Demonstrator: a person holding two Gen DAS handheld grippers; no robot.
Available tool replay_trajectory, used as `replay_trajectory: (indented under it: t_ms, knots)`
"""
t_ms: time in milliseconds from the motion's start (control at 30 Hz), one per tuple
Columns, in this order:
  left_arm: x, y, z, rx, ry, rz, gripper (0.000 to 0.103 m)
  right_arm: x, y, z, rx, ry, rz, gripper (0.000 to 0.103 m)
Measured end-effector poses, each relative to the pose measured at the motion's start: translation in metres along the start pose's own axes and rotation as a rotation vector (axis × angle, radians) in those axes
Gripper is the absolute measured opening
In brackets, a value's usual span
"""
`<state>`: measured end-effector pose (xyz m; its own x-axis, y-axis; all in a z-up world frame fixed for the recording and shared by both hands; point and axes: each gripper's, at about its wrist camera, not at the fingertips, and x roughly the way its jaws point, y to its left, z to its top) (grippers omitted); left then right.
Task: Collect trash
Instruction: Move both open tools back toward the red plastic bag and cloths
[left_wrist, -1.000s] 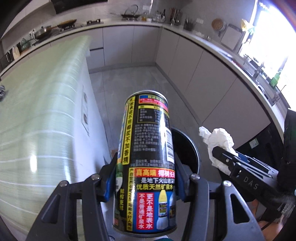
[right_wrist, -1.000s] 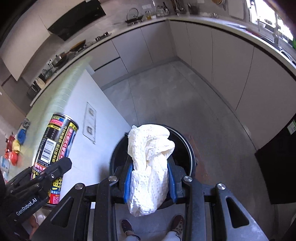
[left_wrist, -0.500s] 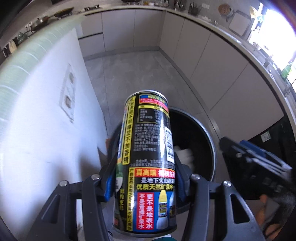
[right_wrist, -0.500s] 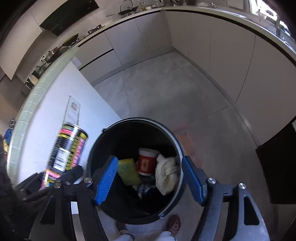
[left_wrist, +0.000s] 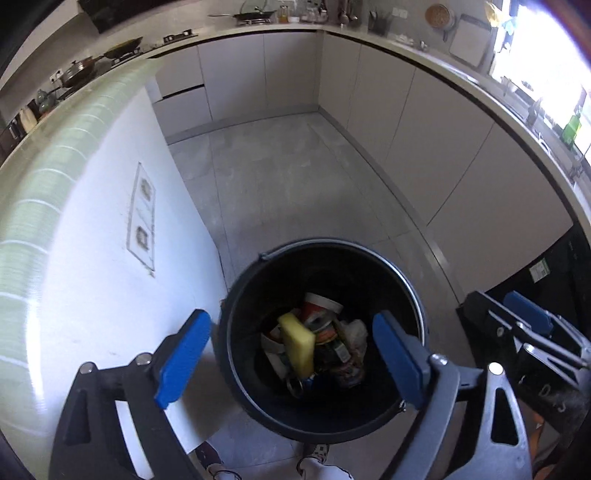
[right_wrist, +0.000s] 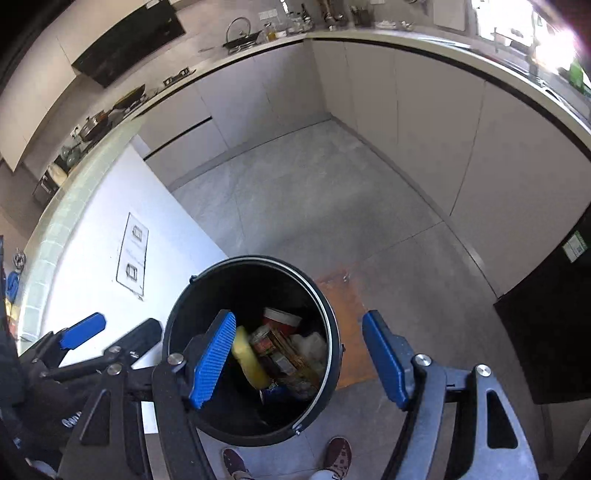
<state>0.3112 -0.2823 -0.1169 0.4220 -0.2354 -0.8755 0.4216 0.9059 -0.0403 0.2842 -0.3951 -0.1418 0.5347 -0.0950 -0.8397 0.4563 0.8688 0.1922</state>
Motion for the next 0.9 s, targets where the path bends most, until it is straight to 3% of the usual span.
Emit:
replay_trajectory:
  t_ms: [233,500,900]
  knots:
    - [-0.065,0.015,0.007,-0.01,-0.064,-0.014,0.091,-0.041,0.007,0.006,0.043,-0.043,-0.016,0.073]
    - [-0.131,0.049,0.015,0.001,-0.149,-0.033,0.091,-0.086,0.055,0.01,0.019,-0.079,0.003,0.073]
    - [-0.167,0.16,-0.009,-0.061,-0.19,0.004,0.091,-0.127,0.182,-0.01,-0.048,-0.131,0.091,0.074]
